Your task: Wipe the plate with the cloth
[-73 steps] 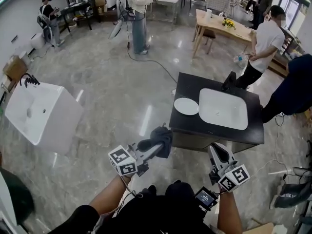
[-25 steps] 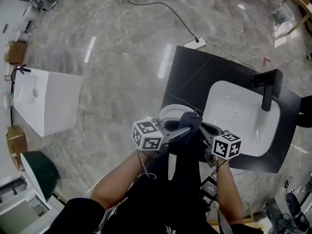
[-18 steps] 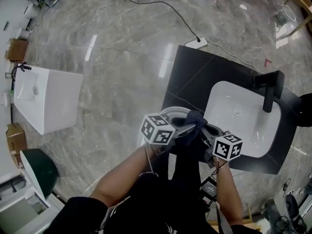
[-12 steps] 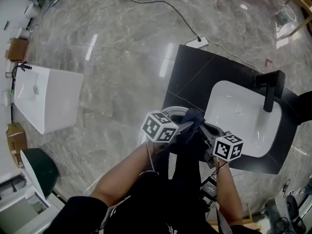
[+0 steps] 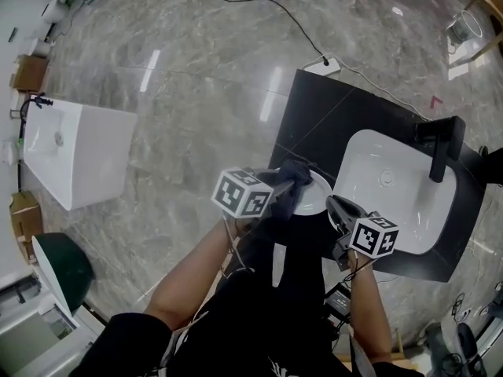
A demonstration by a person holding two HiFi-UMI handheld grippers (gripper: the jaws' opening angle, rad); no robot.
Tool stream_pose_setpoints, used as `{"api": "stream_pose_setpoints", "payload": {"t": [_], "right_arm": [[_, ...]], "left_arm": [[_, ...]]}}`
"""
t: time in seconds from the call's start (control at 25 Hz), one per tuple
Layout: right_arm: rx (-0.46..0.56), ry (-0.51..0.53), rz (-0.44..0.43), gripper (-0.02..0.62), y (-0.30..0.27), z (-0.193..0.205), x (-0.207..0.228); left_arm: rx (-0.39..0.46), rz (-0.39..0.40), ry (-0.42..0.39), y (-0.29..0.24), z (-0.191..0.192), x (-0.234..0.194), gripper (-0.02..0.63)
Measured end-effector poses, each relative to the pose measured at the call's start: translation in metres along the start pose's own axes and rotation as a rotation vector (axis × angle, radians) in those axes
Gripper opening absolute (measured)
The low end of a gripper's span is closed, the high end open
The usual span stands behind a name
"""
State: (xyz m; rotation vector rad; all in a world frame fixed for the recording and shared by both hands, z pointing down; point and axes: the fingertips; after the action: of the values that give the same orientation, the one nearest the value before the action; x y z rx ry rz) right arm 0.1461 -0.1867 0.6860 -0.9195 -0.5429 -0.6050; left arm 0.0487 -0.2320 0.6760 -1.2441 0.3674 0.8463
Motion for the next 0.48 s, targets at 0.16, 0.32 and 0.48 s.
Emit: {"api": "stream_pose_setpoints", "payload": {"t": [0.16,0.32,0.48], "right_arm": [[0.0,-0.025,0.002,0.019,0.0,0.0,0.0],[0.002,-0.076,0.009,0.018,-0.001,0.001,0.004],[-0.003,-0.113,0.018,0.018,-0.004,0.001,0.006]], "left_arm": [[0.021,-0.046,0.03,0.021,-0.003,-0.02,0.06],[0.035,-0.077,0.051,0.036,-0.003,-0.034,0.06],[0.052,-0.093,0.058,0.05,-0.004,-0.038,0.06]]}}
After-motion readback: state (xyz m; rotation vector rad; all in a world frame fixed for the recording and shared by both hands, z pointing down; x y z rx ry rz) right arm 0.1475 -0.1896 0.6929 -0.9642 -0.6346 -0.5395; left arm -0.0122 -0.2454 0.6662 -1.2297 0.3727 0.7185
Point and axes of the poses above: the fingertips, and each gripper's own axes: y backward along the fingers, x to its right, z out of its underside, and after that the axes turned 10 degrees about y, right-handed
